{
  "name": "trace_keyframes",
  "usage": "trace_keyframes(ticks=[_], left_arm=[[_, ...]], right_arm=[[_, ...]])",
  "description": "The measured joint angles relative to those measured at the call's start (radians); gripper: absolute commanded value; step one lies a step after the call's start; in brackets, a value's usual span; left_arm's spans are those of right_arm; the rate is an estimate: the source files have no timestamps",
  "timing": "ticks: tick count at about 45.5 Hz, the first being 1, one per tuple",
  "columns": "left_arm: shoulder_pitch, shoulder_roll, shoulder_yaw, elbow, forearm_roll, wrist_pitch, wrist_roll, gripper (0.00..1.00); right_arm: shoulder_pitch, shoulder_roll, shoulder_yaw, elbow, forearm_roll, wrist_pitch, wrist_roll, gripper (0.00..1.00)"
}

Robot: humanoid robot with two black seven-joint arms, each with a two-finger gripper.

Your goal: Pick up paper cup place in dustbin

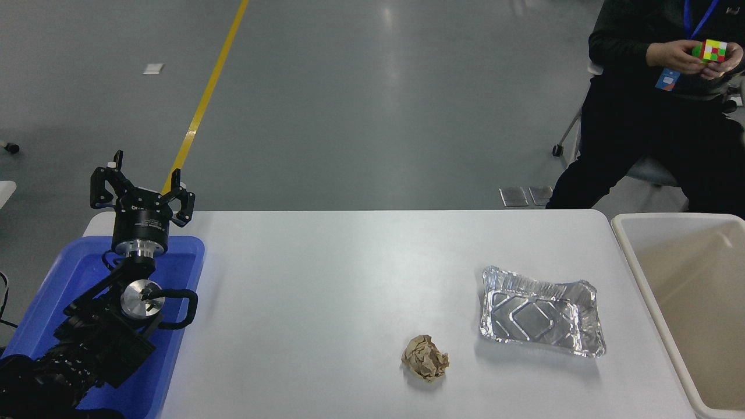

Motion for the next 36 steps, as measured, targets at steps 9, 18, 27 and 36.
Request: trace_keyframes(ticks=[9, 18, 27, 36], left_arm=[[0.0, 0.0, 0.0, 0.0, 0.0, 0.0, 0.0, 0.99], [0.0, 0.0, 0.0, 0.0, 0.0, 0.0, 0.001, 0.99], [0.0, 0.0, 0.0, 0.0, 0.0, 0.0, 0.001, 0.99], [0.0, 0.0, 0.0, 0.0, 0.0, 0.0, 0.001, 0.99]], right_arm=[[0.274, -0.075, -0.226, 0.247, -0.105, 0.049, -0.002, 1.0], [0.528, -0.046, -0.495, 0.389, -0.152, 0.132, 0.001, 1.0], [0.735, 0.094, -0.794, 0.474, -0.171, 0.21, 0.027, 1.0], [0.887, 0.222, -0.976, 0.568, -0.178, 0.328, 0.083, 1.0]])
